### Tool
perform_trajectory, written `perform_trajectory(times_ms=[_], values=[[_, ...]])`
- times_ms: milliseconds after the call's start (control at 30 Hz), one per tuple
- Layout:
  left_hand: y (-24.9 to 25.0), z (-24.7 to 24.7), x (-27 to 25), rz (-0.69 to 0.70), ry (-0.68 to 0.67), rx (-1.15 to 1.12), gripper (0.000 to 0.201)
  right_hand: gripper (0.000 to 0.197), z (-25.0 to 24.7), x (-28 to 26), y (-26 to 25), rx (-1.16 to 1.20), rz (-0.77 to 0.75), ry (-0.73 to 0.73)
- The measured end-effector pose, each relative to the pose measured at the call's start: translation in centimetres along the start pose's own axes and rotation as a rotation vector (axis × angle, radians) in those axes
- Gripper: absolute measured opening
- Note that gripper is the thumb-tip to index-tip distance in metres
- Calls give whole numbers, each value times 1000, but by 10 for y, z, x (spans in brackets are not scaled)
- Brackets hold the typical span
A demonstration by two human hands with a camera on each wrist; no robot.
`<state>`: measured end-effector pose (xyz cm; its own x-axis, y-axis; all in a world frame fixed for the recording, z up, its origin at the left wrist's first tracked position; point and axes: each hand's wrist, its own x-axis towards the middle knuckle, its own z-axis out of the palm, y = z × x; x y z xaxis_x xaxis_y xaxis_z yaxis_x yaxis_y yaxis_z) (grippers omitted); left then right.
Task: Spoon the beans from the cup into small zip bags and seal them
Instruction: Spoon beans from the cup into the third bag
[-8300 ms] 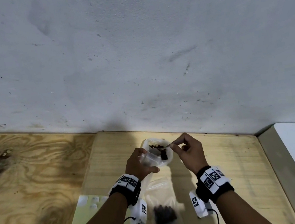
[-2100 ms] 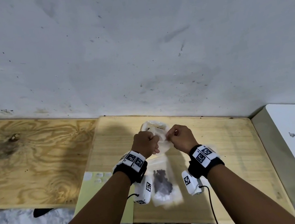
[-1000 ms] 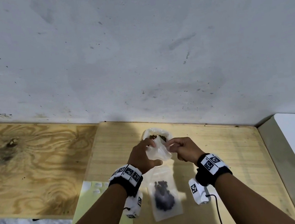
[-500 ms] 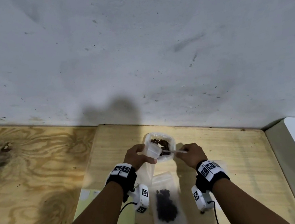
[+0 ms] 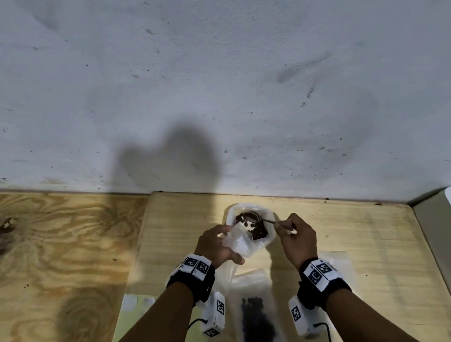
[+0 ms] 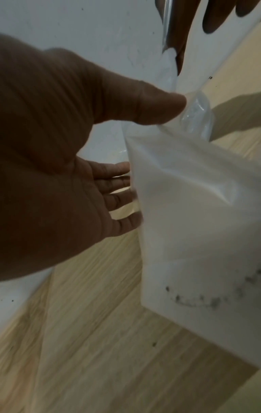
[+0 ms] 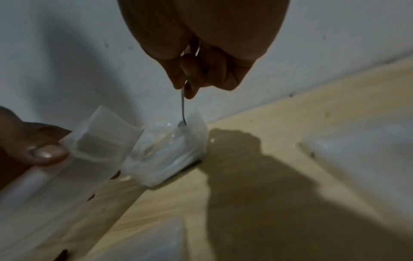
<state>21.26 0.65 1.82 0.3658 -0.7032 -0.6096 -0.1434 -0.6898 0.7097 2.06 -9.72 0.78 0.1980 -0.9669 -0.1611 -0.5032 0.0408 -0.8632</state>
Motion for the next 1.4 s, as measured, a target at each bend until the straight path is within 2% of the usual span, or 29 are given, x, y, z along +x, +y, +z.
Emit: perform_trajectory(times_ms=[267, 367, 467, 567, 733, 867, 967, 1133, 1267, 1400], values=[[-2, 4, -1, 29, 46, -16, 90, 39, 22, -9, 2, 168, 273, -141], [-2, 5, -2, 42, 48, -13, 89, 34, 22, -9, -1, 244, 385, -127], [-4, 5, -3, 50, 63, -11, 87, 21, 14, -7, -2, 303, 475, -70], [-4, 5, -4, 57, 75, 2, 90, 19, 1, -5, 0, 365, 502, -26], [-7, 7, -6, 60, 96, -3, 90, 11, -26, -3, 2, 441, 456, -2], [-8, 11, -9, 62, 129, -22, 89, 32, -45, -3, -2, 493, 391, -20], [-9, 15, -11, 72, 157, -32, 94, 33, -54, -9, -6, 497, 320, -56], [-10, 19, -15, 82, 179, 5, 96, 31, -58, -18, -3, 389, 146, -147], [-10, 22, -16, 81, 183, 10, 98, 29, -56, -25, -7, 275, -5, -165], [-10, 24, -17, 73, 175, 11, 96, 26, -56, -26, -8, 225, -53, -157]])
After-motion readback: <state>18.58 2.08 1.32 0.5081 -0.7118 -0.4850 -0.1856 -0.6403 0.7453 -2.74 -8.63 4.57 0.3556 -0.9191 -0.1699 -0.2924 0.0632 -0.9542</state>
